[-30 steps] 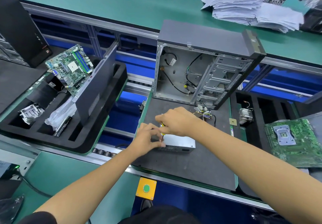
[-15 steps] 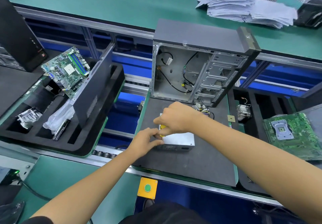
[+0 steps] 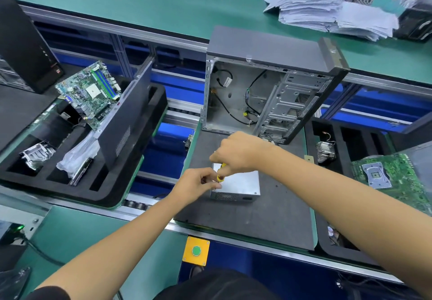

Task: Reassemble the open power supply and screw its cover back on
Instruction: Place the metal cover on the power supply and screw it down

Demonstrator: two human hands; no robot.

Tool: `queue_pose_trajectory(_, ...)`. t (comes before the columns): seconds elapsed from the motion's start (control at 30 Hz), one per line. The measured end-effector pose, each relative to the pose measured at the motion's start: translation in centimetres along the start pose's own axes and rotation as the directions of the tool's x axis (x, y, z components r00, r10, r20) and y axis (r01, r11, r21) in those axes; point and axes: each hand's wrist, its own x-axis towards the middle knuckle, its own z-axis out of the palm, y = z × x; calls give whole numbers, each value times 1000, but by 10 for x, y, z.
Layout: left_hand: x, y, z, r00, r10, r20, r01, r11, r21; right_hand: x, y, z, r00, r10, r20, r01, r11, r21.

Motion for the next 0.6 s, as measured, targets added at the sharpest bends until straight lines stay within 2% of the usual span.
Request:
queue_pose_trajectory(0.07,1,2,0,999,-6,-47,5,1000,-24,0,-2,6,999,29,-14,-30,999,-20)
queue_pose_trajectory(0.17,0,1,0,999,33,-36,-33,999,0,-5,-3,11,998,64,-21,-63,997,42)
queue_pose_trajectory(0.27,-1,5,-2,995,92,29,-93,995,44,-11,-2,7,998,-20,-52,27,988,149)
queue_pose_trajectory(0.33,0,9,-3,993,117,31,-119,989,84,-13,-1,4,991,-104,-90,113,987,110)
queue_pose_trajectory(0.5,0,9,-7,993,96,65,-100,993,61,-7,4,-6,993,-93,76,88,994,58)
queue_pose_trajectory(0.6,-1,14,-11,987,85,137,-88,996,18,-5,1,-4,996,-31,83,29,999,20)
